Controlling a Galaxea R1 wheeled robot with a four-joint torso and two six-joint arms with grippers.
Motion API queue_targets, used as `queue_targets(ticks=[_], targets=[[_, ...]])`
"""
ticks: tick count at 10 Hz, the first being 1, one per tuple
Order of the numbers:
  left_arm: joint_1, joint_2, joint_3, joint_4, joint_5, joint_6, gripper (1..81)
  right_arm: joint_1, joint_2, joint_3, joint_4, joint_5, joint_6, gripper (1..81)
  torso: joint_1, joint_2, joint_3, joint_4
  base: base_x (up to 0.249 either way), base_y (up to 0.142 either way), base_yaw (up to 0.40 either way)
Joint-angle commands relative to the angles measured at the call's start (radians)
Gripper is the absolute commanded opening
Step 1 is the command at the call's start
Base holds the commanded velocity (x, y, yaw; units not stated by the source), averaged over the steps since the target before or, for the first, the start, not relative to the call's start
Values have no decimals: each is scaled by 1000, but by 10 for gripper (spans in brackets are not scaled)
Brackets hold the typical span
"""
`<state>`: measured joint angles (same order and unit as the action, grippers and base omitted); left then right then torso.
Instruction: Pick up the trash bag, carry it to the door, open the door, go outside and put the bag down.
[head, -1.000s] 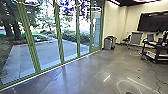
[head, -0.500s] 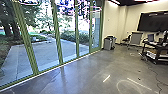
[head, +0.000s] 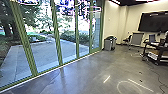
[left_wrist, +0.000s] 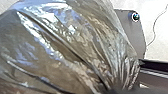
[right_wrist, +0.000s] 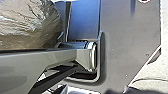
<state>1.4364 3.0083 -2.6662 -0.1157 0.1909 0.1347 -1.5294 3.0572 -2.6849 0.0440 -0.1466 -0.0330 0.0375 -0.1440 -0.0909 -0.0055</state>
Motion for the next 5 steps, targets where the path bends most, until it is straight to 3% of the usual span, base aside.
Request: queue_targets(ticks=[1, 4, 5], targets=[[-63, -1, 3, -4, 65, 10, 10, 51, 13, 13, -4, -62, -8, 811, 0, 0, 0, 0, 135, 0, 0], [-63, -3, 5, -2, 65, 10, 10, 53, 14, 13, -4, -64, -7, 811, 0, 0, 0, 0, 145, 0, 0], [-63, -1, 3, -4, 65, 10, 10, 51, 14, 13, -4, -62, -7, 811, 0, 0, 0, 0, 150, -61, 0]])
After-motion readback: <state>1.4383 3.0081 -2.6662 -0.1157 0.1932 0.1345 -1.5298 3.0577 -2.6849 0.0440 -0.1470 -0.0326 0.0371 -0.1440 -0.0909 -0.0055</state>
